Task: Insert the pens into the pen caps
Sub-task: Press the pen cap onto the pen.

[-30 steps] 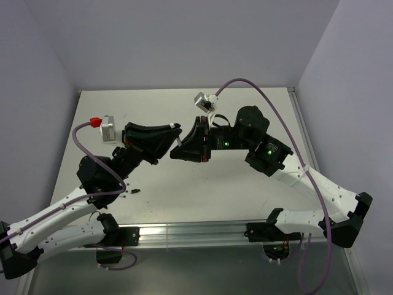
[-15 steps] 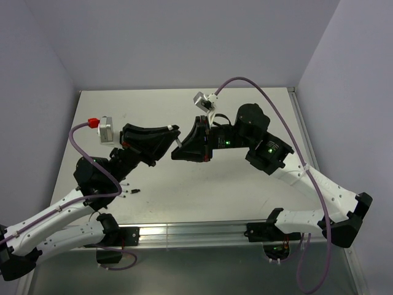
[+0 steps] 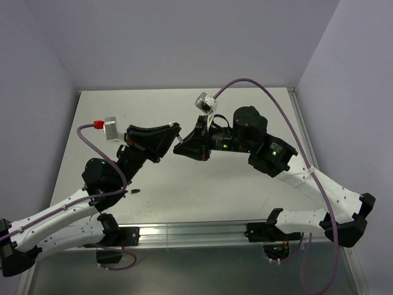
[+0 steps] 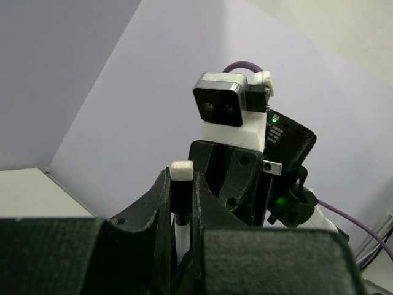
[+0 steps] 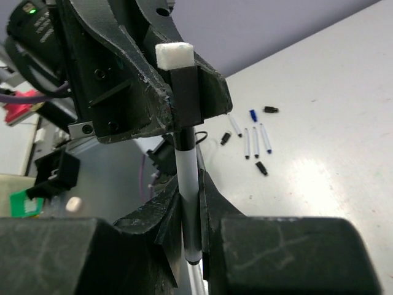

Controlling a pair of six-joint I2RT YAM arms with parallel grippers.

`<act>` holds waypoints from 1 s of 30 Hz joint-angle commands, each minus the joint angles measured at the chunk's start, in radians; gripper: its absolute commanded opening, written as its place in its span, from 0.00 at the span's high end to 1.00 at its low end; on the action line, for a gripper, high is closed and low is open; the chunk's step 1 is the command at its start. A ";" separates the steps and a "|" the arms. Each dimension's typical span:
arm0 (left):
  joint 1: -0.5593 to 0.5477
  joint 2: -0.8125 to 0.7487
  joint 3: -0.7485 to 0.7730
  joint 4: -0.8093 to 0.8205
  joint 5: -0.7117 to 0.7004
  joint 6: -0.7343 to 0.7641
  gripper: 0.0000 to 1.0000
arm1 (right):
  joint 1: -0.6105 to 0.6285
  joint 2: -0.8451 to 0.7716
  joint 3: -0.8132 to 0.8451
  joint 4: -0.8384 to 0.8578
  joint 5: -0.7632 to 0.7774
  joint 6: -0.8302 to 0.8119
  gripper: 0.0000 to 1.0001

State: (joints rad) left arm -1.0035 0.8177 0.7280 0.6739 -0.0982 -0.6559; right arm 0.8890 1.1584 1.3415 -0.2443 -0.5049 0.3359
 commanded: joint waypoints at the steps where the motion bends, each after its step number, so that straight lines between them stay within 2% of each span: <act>1: -0.127 0.061 -0.072 -0.338 0.342 -0.080 1.00 | -0.048 -0.014 0.142 0.410 0.479 -0.043 1.00; 8: -0.136 0.072 -0.064 -0.356 0.287 -0.085 1.00 | -0.033 0.001 0.159 0.364 0.533 -0.080 1.00; 10: -0.136 0.052 -0.047 -0.390 0.232 -0.074 1.00 | -0.033 0.007 0.159 0.332 0.510 -0.074 1.00; 12: -0.136 0.014 -0.010 -0.463 0.106 -0.054 1.00 | -0.033 0.001 0.145 0.307 0.445 -0.060 1.00; 15: -0.133 -0.026 0.062 -0.577 -0.114 -0.015 0.82 | -0.033 -0.012 0.115 0.252 0.389 -0.035 1.00; 17: -0.127 -0.028 0.115 -0.628 -0.194 0.008 0.66 | -0.033 -0.025 0.085 0.212 0.327 -0.018 1.00; 21: -0.046 0.001 0.270 -0.703 -0.323 0.059 0.46 | -0.033 -0.039 -0.014 0.157 0.290 0.029 1.00; 25: 0.092 0.038 0.378 -0.770 -0.337 0.039 0.39 | -0.035 -0.020 -0.087 0.100 0.351 0.051 1.00; 27: 0.169 0.054 0.436 -0.815 -0.354 0.033 0.36 | -0.054 0.044 -0.073 0.036 0.397 0.075 1.00; 30: 0.226 0.070 0.481 -0.866 -0.359 0.035 0.31 | -0.136 0.176 -0.047 0.016 0.390 0.120 1.00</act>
State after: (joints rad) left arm -0.8257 0.8879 1.1381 -0.1055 -0.4278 -0.6296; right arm 0.8173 1.2263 1.2766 -0.1883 -0.1692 0.4007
